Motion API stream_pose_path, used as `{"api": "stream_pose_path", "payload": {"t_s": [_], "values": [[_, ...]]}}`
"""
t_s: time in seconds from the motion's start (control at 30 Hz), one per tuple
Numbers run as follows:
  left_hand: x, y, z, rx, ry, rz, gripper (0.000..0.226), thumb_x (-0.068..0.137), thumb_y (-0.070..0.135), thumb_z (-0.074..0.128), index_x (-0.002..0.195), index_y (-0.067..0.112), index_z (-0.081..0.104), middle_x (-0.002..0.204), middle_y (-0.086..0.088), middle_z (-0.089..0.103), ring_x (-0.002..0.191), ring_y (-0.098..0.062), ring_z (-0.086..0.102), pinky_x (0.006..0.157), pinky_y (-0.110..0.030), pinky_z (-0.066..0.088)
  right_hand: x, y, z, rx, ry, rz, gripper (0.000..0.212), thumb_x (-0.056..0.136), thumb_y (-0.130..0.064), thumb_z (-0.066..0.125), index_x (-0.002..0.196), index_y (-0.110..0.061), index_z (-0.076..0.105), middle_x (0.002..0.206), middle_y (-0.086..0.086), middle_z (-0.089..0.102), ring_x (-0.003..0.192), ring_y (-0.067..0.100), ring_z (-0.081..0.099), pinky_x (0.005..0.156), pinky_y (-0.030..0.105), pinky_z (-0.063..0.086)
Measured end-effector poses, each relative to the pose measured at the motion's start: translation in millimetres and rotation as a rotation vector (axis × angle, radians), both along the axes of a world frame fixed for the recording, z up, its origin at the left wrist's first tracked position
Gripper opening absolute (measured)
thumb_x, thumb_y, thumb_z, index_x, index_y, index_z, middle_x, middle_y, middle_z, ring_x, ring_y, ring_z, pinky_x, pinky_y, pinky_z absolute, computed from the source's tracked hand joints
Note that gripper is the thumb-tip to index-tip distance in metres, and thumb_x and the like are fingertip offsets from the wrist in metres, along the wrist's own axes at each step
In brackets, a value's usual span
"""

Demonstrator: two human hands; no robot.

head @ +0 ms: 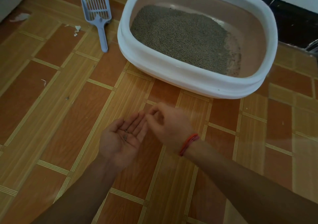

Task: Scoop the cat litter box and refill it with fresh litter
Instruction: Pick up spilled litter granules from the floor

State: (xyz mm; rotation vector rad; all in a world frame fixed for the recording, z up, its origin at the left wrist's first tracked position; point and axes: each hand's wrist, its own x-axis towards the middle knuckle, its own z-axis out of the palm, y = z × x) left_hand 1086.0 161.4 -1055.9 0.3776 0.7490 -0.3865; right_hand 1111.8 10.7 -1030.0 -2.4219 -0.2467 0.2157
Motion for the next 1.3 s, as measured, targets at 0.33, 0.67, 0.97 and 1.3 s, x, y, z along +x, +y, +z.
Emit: {"api": "stream_pose_path", "payload": {"t_s": [0.33,0.67,0.97,1.3], "values": [[2.1,-3.1,0.4,-0.003,0.022,0.019,0.052,0.102,0.022,0.037,0.084,-0.008,0.075,0.114,-0.021,0.07,0.107,-0.034,0.069,0.089,-0.047,0.056,21.4,-57.2,-44.0,-0.128,0.111,-0.234,0.009,0.089,-0.027,0.059,0.092,-0.026,0.068,0.053,-0.018,0.038,0.055,-0.002,0.044,0.065,0.023,0.045],[2.2,-2.2,-2.4,0.004,0.035,0.021,0.054,0.103,0.022,0.036,0.083,-0.008,0.076,0.115,-0.021,0.07,0.107,-0.034,0.068,0.091,-0.048,0.054,31.3,-48.7,-51.0,-0.125,0.116,-0.18,0.012,0.09,-0.037,0.063,0.094,-0.029,0.071,0.076,-0.019,0.059,0.074,0.001,0.053,0.063,0.016,0.038],[0.7,-1.9,-3.9,0.01,0.035,0.016,0.052,0.101,0.021,0.037,0.083,-0.007,0.076,0.116,-0.021,0.07,0.108,-0.034,0.068,0.091,-0.047,0.054,30.8,-47.1,-49.5,-0.191,0.139,-0.141,0.017,0.096,-0.037,0.053,0.096,-0.028,0.067,0.083,-0.013,0.064,0.077,0.008,0.058,0.065,0.024,0.046],[-0.2,-0.5,-1.9,-0.001,0.022,0.017,0.055,0.103,0.023,0.035,0.084,-0.008,0.076,0.116,-0.021,0.07,0.108,-0.034,0.069,0.091,-0.048,0.053,21.3,-22.4,-21.3,-0.114,0.091,-0.077,0.015,0.098,-0.036,0.048,0.095,-0.026,0.058,0.072,-0.014,0.057,0.068,0.008,0.057,0.061,0.028,0.047]]}}
